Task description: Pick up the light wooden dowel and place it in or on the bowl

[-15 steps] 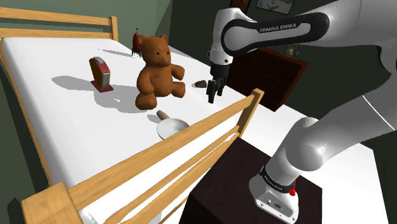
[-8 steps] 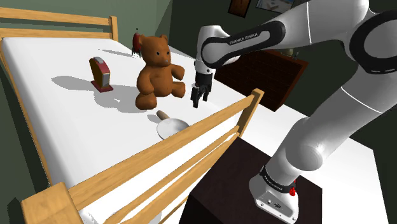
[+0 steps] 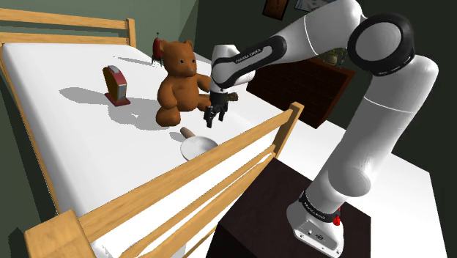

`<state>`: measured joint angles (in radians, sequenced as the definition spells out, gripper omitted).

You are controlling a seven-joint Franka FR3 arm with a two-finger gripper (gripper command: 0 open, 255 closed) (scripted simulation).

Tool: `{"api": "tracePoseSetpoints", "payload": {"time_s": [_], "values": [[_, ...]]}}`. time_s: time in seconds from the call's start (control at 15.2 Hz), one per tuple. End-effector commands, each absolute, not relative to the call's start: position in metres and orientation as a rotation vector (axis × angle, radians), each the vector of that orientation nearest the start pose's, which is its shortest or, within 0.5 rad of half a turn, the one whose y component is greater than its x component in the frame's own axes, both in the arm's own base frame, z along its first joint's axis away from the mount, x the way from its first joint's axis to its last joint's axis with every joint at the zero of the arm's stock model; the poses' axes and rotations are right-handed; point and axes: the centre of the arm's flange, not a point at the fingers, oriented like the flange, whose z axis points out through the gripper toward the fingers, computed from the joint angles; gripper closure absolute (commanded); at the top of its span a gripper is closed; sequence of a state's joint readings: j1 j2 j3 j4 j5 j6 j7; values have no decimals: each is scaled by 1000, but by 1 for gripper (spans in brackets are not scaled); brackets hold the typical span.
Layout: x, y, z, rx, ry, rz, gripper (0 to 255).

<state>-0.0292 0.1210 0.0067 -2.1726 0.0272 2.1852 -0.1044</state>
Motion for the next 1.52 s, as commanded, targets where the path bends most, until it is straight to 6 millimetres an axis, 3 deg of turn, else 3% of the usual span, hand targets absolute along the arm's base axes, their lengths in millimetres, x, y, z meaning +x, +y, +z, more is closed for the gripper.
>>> {"api": "tracePoseSetpoints", "payload": {"time_s": [0.0,0.86,1.45], "values": [[560,-13,307,-3100,-91,155,0],[684,-26,194,-3058,-31,100,0],[686,-23,150,-3056,-29,98,0]]}}
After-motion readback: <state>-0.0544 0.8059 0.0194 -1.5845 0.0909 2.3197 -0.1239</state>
